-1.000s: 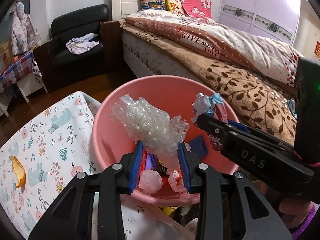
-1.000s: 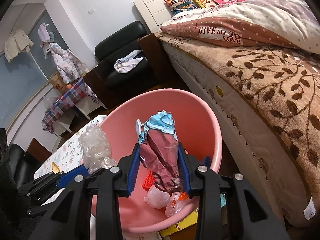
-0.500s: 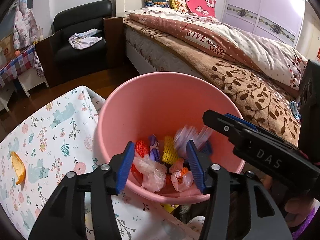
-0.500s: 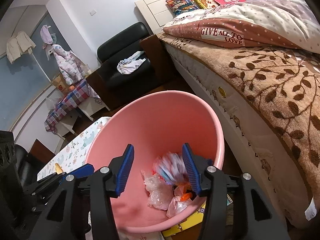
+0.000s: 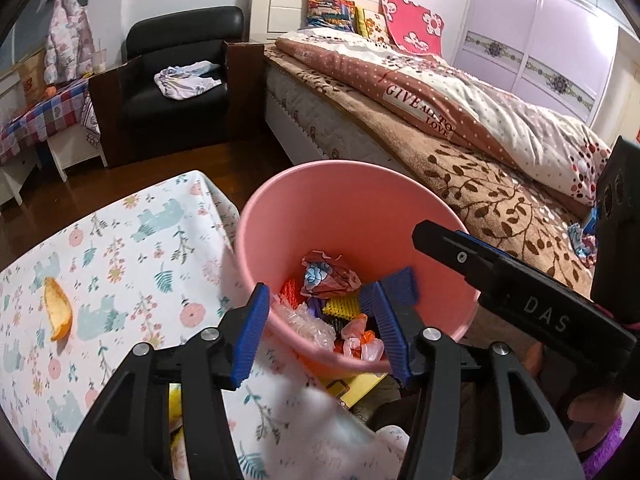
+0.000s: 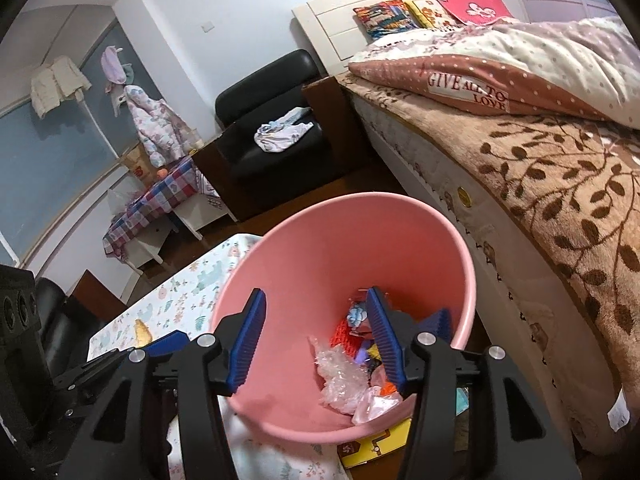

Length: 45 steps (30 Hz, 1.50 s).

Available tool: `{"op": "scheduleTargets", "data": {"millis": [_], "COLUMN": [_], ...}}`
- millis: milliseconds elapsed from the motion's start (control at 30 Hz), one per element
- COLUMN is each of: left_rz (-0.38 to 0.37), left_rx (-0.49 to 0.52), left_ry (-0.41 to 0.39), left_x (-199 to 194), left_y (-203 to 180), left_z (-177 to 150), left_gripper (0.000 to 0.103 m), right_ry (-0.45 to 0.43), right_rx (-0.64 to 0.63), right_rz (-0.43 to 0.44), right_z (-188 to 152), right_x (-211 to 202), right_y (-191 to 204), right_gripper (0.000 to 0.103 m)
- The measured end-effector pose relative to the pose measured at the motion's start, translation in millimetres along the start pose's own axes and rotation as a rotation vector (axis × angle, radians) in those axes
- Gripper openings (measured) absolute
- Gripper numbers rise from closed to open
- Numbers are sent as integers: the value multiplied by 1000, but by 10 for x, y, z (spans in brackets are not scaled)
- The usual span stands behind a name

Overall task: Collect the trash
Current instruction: 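Move both tools back over the yellow packet and yellow peel on the table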

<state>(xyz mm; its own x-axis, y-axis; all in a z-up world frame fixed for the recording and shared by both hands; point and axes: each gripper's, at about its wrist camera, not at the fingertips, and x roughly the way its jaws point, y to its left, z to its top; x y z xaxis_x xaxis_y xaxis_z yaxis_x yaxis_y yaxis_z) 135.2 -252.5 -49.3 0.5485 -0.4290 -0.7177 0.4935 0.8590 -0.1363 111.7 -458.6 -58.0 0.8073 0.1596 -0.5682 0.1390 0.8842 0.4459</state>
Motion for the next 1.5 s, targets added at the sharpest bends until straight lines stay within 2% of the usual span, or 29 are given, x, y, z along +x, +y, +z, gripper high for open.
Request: {"op": "scheduleTargets", "data": {"millis": [533,967,1300,1500], "left_rz": [14,65,101,93], "left_rx": [-74,-168,-252,-292], "left_ry": [-75,-136,-108,-105], "left_x": [-679,-1195,-1348,-1402], "left_y": [379,825,1129,1269], "left_z": [-314,-681,-952,-1088], "left_gripper": [54,54,54,54], "right_ry": [-25,-14,41,69], "right_rx": [-87,-174,-248,-299], "right_rz": [91,143,200,213], "right_z": [-134,-364,-685,-844], "right_x": [-330,-505,-502,-473], "right_y": [600,1127,1522,1713], "right_gripper": [52,52,52,52]}}
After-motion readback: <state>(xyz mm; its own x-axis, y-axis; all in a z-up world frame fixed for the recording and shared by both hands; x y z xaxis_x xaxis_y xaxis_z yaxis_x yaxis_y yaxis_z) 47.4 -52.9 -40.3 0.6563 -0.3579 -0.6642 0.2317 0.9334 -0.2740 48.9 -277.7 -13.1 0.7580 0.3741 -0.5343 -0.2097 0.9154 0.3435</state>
